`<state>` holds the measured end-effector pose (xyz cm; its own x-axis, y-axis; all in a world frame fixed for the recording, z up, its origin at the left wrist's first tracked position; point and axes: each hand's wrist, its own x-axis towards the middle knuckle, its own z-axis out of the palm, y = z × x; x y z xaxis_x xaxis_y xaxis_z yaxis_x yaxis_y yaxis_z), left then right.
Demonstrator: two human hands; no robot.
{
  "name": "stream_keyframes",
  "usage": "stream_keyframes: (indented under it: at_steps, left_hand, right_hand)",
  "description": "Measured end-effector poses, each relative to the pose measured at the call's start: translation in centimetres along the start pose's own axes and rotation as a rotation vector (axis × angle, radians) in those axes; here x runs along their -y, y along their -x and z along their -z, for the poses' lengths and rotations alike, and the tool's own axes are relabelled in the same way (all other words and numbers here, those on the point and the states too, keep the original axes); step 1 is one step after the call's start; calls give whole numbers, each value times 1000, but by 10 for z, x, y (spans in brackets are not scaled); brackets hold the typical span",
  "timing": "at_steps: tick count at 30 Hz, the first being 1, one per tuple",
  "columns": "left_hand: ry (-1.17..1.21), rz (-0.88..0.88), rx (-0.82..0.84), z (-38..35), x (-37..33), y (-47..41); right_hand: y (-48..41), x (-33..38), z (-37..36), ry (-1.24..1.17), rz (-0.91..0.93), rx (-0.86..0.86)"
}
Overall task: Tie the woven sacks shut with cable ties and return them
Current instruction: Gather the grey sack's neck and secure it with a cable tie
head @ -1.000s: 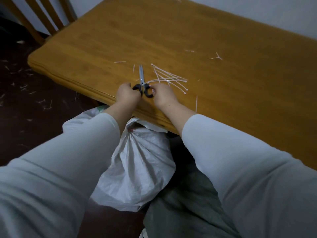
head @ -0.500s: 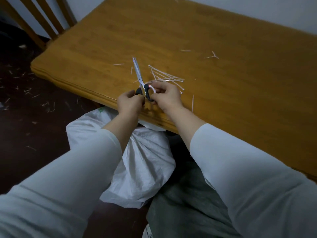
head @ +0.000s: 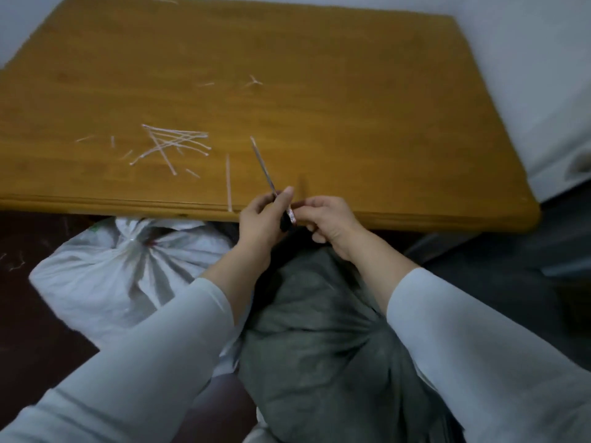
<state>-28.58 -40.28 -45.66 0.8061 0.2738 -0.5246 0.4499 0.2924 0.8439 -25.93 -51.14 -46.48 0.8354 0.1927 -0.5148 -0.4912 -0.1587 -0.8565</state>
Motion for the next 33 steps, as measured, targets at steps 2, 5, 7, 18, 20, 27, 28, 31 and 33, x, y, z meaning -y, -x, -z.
stream_keyframes:
  at_steps: [2,5,7,18,20,27,28,31,33]
  left_hand:
    - [-18,37,80,-27,19,15]
    - [-81,76,197,-70,52,43]
    - [-122,100,262,-96,76,60]
    - [-339,372,225,-163,194,86]
    - [-616,280,209,-161,218,77]
    - [-1422,-187,491,-172,264,76]
    - [-1452,-209,486,-173,267,73]
    - [-1432,-193,415,-169,271,60]
    - [-1337,-86,327,-164,270,51]
  right_hand:
    - [19,-18,36,-33,-63,1]
    - [52,-48,94,-72,-96,-36]
    - [71,-73,125,-74,-101,-62]
    - [139,-193,204,-117,-254,-205]
    - [148,-212,216,-91,-298,-225]
    - [171,-249,239,23,-503,-137]
    - [173,-251,240,13,-522,-103]
    - [175,-255,243,-64,-590,-8]
    - [176,-255,244,-129,-609,61]
